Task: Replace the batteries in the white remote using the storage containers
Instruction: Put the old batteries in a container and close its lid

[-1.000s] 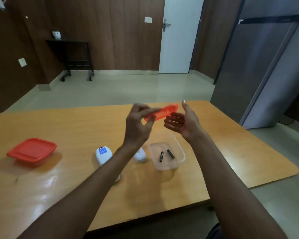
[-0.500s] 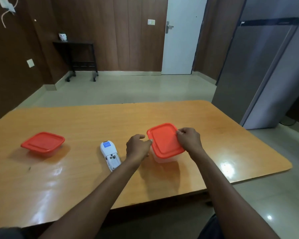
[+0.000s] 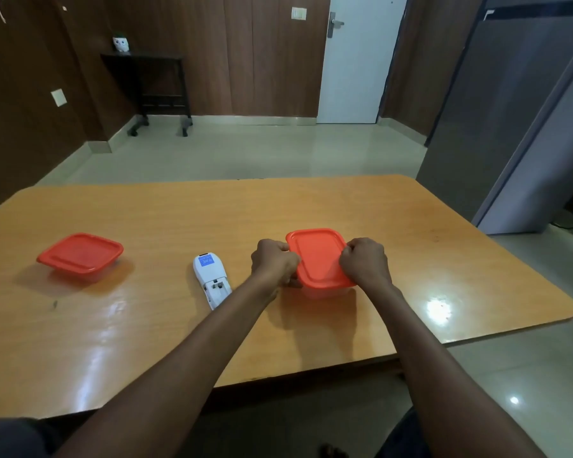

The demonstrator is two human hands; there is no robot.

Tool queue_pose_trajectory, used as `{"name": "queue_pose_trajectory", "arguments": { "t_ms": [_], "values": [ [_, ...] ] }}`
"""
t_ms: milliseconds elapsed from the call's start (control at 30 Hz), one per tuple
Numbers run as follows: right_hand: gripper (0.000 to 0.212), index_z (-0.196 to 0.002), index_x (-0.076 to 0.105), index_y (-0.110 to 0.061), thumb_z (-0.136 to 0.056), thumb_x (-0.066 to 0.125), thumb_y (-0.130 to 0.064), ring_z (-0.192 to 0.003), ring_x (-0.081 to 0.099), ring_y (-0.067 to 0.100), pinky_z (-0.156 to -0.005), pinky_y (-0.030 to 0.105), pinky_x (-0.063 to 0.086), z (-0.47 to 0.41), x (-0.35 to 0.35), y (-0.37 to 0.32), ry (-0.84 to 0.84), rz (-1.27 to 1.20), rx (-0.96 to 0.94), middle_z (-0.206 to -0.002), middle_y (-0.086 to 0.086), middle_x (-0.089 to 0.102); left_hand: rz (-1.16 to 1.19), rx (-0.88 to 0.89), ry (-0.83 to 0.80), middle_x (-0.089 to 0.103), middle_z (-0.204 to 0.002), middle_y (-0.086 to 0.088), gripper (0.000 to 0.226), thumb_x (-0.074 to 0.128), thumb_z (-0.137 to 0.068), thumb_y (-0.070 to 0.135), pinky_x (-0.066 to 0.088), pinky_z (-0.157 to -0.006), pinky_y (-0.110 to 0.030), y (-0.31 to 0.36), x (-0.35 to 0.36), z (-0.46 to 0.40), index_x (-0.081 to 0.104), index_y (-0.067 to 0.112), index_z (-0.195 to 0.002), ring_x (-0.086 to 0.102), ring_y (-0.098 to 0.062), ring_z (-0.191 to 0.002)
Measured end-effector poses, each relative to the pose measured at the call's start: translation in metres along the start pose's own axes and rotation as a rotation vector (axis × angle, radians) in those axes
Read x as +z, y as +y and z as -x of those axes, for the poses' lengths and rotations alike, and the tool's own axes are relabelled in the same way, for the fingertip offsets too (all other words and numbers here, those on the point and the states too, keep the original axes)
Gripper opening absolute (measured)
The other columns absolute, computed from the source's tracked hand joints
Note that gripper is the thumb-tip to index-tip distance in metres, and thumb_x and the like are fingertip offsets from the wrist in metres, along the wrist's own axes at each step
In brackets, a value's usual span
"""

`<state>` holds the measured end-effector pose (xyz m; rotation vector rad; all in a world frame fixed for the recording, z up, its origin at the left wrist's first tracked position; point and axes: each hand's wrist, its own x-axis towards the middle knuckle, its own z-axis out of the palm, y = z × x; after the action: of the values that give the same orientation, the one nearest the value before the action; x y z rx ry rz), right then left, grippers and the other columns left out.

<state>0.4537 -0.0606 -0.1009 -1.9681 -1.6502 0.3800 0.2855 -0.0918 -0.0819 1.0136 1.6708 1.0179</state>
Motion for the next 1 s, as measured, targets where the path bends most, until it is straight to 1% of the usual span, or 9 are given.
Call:
{"name": "queue_pose_trajectory", "arguments": {
  "t_ms": [133, 200, 267, 400, 500, 667, 867, 933, 1000],
  "values": [
    [0.026, -0.084, 0.069, 0.006, -0.089, 0.047, -0.007, -0.074, 0.057, 0.037, -0.062, 0.034, 0.042, -0.002, -0.001, 0.0, -0.024, -0.003, -0.013, -0.08, 0.019, 0.066, -0.025, -0.004, 0.001, 0.072, -0.105, -0.019, 0.032, 0.065, -0.088, 0.0, 0.064, -0.053, -0.042, 0.002, 0.002, -0.001, 0.067, 0.004, -0.119, 0.075, -0.032, -0.07],
    [0.026, -0.088, 0.071, 0.004, -0.09, 0.047, -0.008, -0.079, 0.061, 0.038, -0.064, 0.034, 0.045, -0.003, 0.0, 0.0, -0.02, 0.021, -0.033, -0.088, 0.021, 0.069, -0.035, -0.013, 0.005, 0.073, -0.099, -0.02, 0.008, 0.062, -0.089, 0.0, 0.064, -0.057, -0.045, 0.005, 0.001, 0.0, 0.066, 0.007, -0.089, 0.076, -0.033, -0.07],
    [0.026, -0.09, 0.07, 0.004, -0.09, 0.047, -0.008, -0.082, 0.062, 0.038, -0.066, 0.033, 0.046, -0.005, 0.001, -0.001, -0.04, 0.037, -0.032, -0.091, 0.021, 0.069, -0.029, -0.048, -0.01, 0.072, -0.092, -0.02, 0.021, 0.062, -0.09, -0.003, 0.064, -0.061, -0.047, 0.006, 0.001, -0.003, 0.058, 0.01, -0.074, 0.076, -0.035, -0.073],
    [0.029, -0.105, 0.069, 0.004, -0.094, 0.045, -0.009, -0.094, 0.063, 0.039, -0.076, 0.038, 0.052, -0.011, 0.0, 0.0, -0.099, 0.032, -0.011, -0.105, 0.023, 0.068, -0.019, -0.075, -0.018, 0.072, -0.091, -0.02, 0.009, 0.07, -0.088, -0.001, 0.06, -0.045, -0.035, 0.008, -0.001, -0.008, 0.064, 0.005, -0.091, 0.074, -0.033, -0.064],
    [0.032, -0.124, 0.054, 0.005, -0.099, 0.041, -0.01, -0.113, 0.056, 0.045, -0.09, 0.044, 0.047, -0.008, 0.004, -0.001, -0.124, 0.0, 0.001, -0.127, 0.027, 0.056, 0.007, -0.077, 0.005, 0.073, -0.089, -0.02, 0.011, 0.072, -0.087, 0.001, 0.047, -0.035, -0.022, 0.004, 0.001, -0.009, 0.068, 0.003, -0.097, 0.069, -0.027, -0.054],
    [0.03, -0.126, 0.044, 0.006, -0.103, 0.035, -0.011, -0.115, 0.053, 0.049, -0.085, 0.043, 0.041, -0.001, 0.012, 0.0, -0.133, -0.023, 0.014, -0.13, 0.031, 0.051, -0.007, -0.054, 0.04, 0.074, -0.09, -0.019, 0.007, 0.064, -0.087, 0.001, 0.047, -0.038, -0.021, 0.0, 0.005, -0.011, 0.069, 0.006, -0.086, 0.068, -0.027, -0.054],
    [0.033, -0.127, 0.041, 0.003, -0.108, 0.032, -0.023, -0.114, 0.056, 0.048, -0.078, 0.04, 0.039, 0.001, 0.011, 0.0, -0.138, -0.056, 0.061, -0.127, 0.032, 0.057, -0.08, 0.003, 0.068, 0.075, -0.087, -0.017, 0.028, 0.058, -0.087, 0.001, 0.06, -0.055, -0.037, -0.003, 0.01, -0.009, 0.057, 0.016, -0.063, 0.067, -0.028, -0.058],
    [0.034, -0.126, 0.043, 0.001, -0.107, 0.031, -0.024, -0.113, 0.057, 0.048, -0.079, 0.042, 0.04, 0.003, 0.009, 0.0, -0.122, -0.024, 0.054, -0.125, 0.03, 0.058, -0.157, 0.047, 0.061, 0.073, -0.088, -0.014, 0.018, 0.051, -0.085, 0.003, 0.052, -0.045, -0.028, -0.002, 0.013, -0.004, 0.066, 0.009, -0.077, 0.064, -0.027, -0.056],
    [0.035, -0.124, 0.047, 0.0, -0.105, 0.032, -0.025, -0.113, 0.057, 0.047, -0.082, 0.044, 0.043, 0.002, 0.006, -0.001, -0.112, 0.007, 0.05, -0.125, 0.029, 0.06, -0.29, 0.083, 0.059, 0.068, -0.108, -0.014, 0.028, 0.046, -0.088, 0.007, 0.043, -0.051, -0.025, -0.002, 0.018, 0.002, 0.07, 0.003, -0.103, 0.066, -0.03, -0.079]
  ]
}}
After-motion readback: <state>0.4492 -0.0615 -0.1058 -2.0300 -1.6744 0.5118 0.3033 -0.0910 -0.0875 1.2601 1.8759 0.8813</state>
